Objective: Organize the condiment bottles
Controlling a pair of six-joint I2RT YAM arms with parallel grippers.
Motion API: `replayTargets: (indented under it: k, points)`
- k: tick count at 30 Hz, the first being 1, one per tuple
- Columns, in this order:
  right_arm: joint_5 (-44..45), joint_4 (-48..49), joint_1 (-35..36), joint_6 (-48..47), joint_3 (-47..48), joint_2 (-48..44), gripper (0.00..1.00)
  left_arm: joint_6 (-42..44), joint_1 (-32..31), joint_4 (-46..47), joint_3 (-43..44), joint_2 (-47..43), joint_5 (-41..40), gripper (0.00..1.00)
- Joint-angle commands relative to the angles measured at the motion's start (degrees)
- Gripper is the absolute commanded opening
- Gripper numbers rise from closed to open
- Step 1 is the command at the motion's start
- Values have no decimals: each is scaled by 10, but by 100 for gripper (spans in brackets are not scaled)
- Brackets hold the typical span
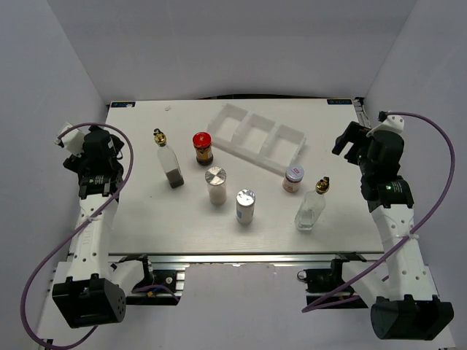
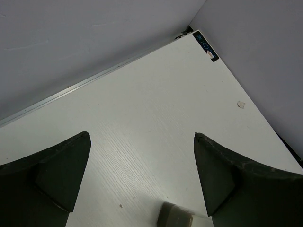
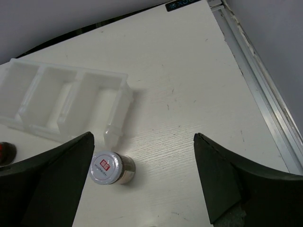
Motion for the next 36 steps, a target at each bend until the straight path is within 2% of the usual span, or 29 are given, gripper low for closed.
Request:
replayTargets:
  k: [1, 8, 9, 12, 26, 31, 36]
  points:
    - [-57, 3, -1, 9, 23, -30, 89, 6, 0, 12, 2, 1, 12, 98]
    - [-282, -1, 0, -32, 43, -93, 89, 14, 0, 32, -18, -7, 15, 98]
    - [-336, -9, 0, -30, 49, -100, 89, 17, 0, 35, -19, -8, 16, 98]
    - [-407, -47, 4, -35, 69, -103, 89, 15, 1, 37, -20, -6, 18, 98]
    - [-315, -153, 50, -69, 56, -110, 89, 27, 0, 64, -31, 15, 46, 98]
    - [-227, -194, 135, -62, 40, -106, 89, 31, 0, 69, -34, 23, 48, 98]
    - [-89, -202, 201, -30, 20, -94, 89, 33, 0, 72, -37, 31, 53, 98]
